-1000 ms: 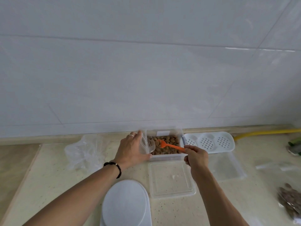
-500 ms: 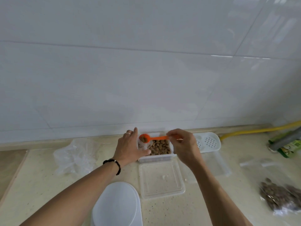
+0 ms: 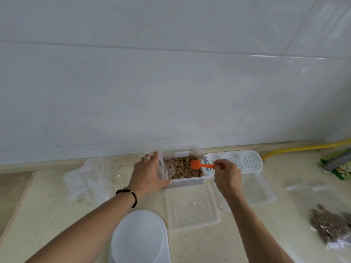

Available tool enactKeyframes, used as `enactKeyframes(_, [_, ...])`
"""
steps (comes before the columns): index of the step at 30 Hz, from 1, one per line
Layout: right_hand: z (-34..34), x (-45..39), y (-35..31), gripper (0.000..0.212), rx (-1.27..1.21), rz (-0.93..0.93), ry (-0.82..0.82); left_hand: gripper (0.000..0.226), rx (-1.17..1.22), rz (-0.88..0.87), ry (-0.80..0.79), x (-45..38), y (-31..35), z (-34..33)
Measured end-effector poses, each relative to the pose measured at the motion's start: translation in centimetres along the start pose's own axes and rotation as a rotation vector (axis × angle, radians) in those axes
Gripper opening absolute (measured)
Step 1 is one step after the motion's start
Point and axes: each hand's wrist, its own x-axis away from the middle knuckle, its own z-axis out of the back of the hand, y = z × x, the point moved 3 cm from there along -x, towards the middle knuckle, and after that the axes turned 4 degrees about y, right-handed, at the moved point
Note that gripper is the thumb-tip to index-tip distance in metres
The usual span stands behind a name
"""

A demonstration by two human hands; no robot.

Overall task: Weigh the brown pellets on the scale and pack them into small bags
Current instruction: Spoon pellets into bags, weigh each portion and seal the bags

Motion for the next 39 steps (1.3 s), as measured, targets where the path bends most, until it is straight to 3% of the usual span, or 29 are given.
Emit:
enactKeyframes(5, [-2.8, 0.6, 1.0, 0.024, -0.018, 0.003, -0.164, 0.112, -0.005, 0.022, -0.005, 0.0, -0.7, -0.2])
enactKeyframes(8, [-3.8, 1.0, 0.3, 0.022, -0.129, -0.098, -0.259, 0.113, -0.008, 0.029, -0.02, -0.1, -0.8, -0.2])
enactKeyframes(16, [-3.1, 1.0, 1.2, 0.027, -0.395, -0.422, -0.154, 0.111, -0.004, 0.018, -0.014, -0.1, -0.8, 0.1])
enactKeyframes(22, [-1.0, 0.9, 0.9, 0.023, -0.524, -0.465, -0.118, 0.109, -0.023, 0.023, -0.025, -0.5, -0.2, 0.7])
enactKeyframes(27, [1.1, 1.9, -2.5, 0.021, -0.524, -0.285, -0.119, 0.111, -0.039, 0.01, -0.043, -1.2, 1.3, 1.3])
enactKeyframes(34, [2.6, 5.6, -8.3, 0.019, 0.002, 0.509, -0.19, 0.109, 0.114, -0.028, -0.012, -0.4, 3.1, 3.4])
enactKeyframes(39, [5.6, 7.4, -8.7, 0.025, -0.066, 0.455, -0.039, 0.102, 0.21, -0.07, 0.004, 1.5, 4.9, 5.2])
